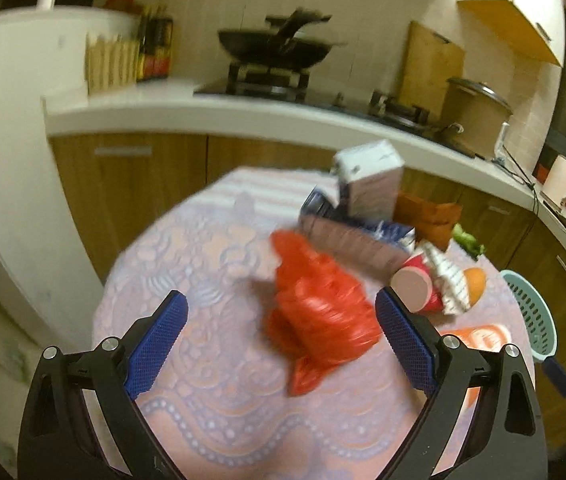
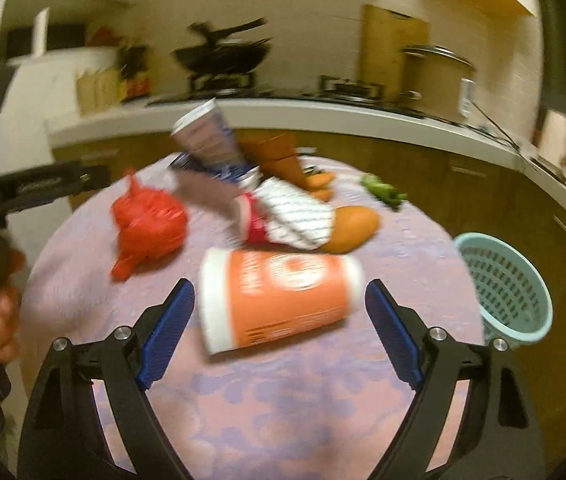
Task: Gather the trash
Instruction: 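Grasp the red plastic bag with the left tool while the right tool grasps the orange paper cup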
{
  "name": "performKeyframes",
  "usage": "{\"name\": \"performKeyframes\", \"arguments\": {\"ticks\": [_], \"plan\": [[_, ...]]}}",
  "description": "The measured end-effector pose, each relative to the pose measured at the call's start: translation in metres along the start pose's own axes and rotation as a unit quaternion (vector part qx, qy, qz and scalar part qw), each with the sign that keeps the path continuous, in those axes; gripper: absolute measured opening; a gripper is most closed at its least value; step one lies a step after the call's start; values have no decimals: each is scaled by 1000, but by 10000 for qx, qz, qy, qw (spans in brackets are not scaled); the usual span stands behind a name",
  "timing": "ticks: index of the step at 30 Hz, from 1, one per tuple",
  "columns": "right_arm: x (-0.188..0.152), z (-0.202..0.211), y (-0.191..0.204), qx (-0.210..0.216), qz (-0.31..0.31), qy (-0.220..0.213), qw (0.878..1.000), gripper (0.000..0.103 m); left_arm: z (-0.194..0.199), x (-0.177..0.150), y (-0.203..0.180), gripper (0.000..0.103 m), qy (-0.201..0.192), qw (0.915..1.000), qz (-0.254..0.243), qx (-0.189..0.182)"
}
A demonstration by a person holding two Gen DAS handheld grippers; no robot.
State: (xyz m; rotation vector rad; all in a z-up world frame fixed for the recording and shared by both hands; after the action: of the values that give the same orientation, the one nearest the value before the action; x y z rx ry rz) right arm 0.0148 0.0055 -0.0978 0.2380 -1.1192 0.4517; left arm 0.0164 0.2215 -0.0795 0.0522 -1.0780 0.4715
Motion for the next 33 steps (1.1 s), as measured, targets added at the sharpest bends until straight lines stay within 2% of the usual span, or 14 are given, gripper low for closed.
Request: {"name": "performKeyframes", "arguments": {"ticks": [3, 7, 10, 13, 22, 25, 33], "plan": [[-8, -16, 17, -62, 241, 282, 9993, 83, -14, -8, -1, 91, 264, 9995, -4, -171], [-18, -27, 14, -216, 265, 531, 9980, 83, -33, -16, -11, 91, 489, 9984, -133, -266], [-19, -25, -2, -280, 118, 580, 9979, 83, -44, -20, -21, 91, 603, 9975, -135, -340], [-19, -24, -21, -536, 112, 566, 9969, 83, -50, -23, -29, 91, 677, 9967, -156, -415], [-18, -16, -94, -1106, -416, 558, 9914, 83, -59, -30, -44, 91, 789, 9951, -272, -538], [-15, -10, -107, -948, -552, 461, 9929, 83, -63, -32, -47, 90, 843, 9944, -271, -570], [-14, -3, -91, -378, -517, 383, 9972, 84, -70, -34, -48, 80, 875, 9946, -149, -545]]}}
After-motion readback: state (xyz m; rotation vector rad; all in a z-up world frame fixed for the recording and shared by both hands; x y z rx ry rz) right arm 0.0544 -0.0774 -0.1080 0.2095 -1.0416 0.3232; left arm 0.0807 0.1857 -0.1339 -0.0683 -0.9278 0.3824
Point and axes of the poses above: each gripper's, at about its wrist camera, not at the fingertips, and z roughly against the way its jaws point, y to its left, x to its top, the point moved 2 cm from there along -z, roughly the way its jaws point, and after that the axes turned 9 degrees about -y, right-handed, at the moved point
